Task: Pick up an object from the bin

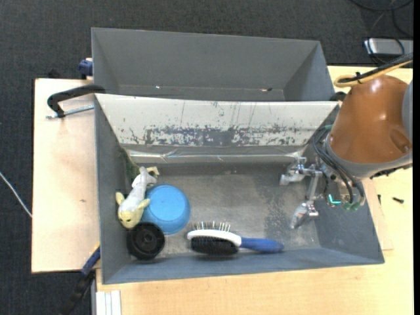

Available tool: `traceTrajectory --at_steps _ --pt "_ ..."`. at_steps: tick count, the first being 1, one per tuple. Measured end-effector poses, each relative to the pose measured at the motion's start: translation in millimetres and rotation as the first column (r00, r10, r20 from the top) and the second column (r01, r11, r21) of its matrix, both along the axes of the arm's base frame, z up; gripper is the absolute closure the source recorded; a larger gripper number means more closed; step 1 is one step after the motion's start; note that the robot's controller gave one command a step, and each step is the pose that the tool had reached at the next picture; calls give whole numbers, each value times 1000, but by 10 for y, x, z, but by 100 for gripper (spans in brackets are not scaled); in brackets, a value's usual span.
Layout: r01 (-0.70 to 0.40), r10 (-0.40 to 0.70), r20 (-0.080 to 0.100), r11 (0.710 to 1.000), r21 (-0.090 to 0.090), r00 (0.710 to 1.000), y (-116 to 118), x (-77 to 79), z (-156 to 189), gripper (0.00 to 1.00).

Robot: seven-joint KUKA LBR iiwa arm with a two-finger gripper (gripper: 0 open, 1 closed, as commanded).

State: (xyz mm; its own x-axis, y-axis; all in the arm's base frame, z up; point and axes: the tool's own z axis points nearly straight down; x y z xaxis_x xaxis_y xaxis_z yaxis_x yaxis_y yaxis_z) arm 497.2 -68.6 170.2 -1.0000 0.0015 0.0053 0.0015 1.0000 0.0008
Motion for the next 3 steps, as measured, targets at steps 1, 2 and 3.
traceTrajectory --at_steps 1,2,3 --pt "-253 252 -29 967 -23 967 1151 71 -894 0" --pt "-306 306 11 952 -2 952 1988 161 -676 0" --pt "-466 466 5 885 -2 885 1328 -17 -622 0"
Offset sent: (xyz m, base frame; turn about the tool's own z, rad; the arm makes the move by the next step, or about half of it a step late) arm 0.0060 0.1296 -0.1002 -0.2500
